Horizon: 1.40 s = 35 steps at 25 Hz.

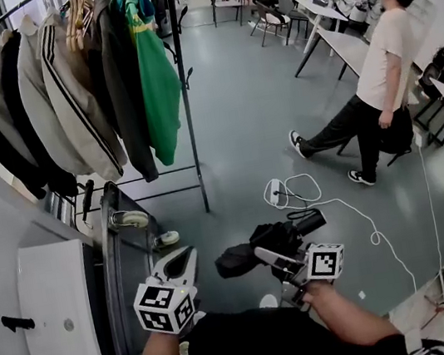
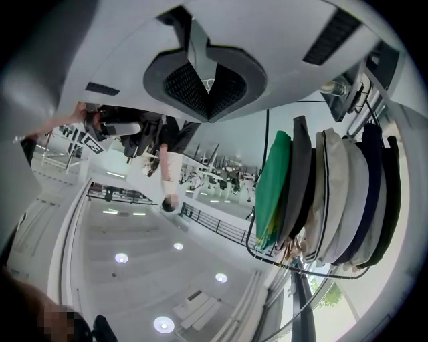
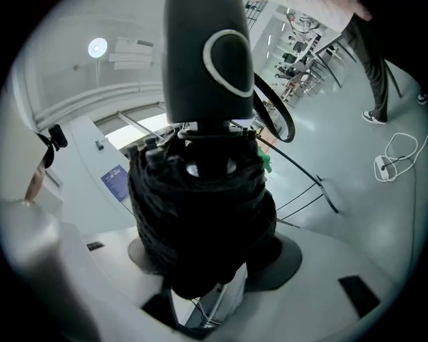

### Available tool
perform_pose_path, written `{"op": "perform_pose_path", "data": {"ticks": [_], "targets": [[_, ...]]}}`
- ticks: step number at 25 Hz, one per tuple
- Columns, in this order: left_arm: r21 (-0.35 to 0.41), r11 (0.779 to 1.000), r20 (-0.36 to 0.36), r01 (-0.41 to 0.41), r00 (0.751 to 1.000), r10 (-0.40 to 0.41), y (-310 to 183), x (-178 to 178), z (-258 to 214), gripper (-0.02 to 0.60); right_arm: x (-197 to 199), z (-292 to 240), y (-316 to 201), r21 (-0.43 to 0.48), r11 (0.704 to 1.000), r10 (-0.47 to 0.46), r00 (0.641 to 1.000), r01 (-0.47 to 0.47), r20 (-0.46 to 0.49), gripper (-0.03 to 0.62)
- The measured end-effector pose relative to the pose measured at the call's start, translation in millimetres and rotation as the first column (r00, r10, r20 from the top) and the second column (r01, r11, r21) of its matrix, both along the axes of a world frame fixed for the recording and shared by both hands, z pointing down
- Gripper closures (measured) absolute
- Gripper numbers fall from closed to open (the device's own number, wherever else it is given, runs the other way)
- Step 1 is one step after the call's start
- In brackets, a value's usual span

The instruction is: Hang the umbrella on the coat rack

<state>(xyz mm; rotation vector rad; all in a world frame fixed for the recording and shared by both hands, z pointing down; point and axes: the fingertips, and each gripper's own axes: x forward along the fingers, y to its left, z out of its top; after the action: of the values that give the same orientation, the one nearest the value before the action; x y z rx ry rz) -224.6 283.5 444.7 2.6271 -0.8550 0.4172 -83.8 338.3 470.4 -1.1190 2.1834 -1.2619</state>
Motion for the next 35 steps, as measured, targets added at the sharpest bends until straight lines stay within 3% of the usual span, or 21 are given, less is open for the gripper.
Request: {"op": "perform_pose_path", "data": {"ticks": [3,10,13,19,25,35], "targets": [[0.000,1.000,0.005,-0.001,1.000,0.001,3.0,6.1,0.2,0.566,6.0,-2.0,2.1,0.019,1.000,-0.012,1.000,0.012,0.013,0.344],[-0.006,1.000,0.016,0.025,1.000,-0.025,13.4,29.1,4.8,0.566,32.6,-1.2,12.6,0.046,0.997,-0.057,0.996,0.060,-0.064,0.345],[-0.021,1.000,0.021,0.023,1.000,-0.023,24.8,51.4,9.9,0.566,52.2,3.5,22.8,0.028,0.997,-0.065,0.995,0.067,-0.073,0.345],[-0.037,0.999,0.034,-0.003,0.999,0.004,50.7,111.8,21.9,0.566,106.0,13.5,48.2,0.025,0.996,-0.081,0.979,0.087,-0.185,0.345],[-0.021,1.000,0.040,0.000,0.999,0.001,61.8,156.9,20.9,0.566,151.6,24.2,62.2,0.021,0.996,-0.078,0.978,0.083,-0.196,0.345],[-0.016,0.998,0.064,0.064,0.996,-0.063,54.9,169.3,13.2,0.566,172.3,19.3,56.3,0.034,0.994,-0.101,0.980,0.108,-0.174,0.345]]}}
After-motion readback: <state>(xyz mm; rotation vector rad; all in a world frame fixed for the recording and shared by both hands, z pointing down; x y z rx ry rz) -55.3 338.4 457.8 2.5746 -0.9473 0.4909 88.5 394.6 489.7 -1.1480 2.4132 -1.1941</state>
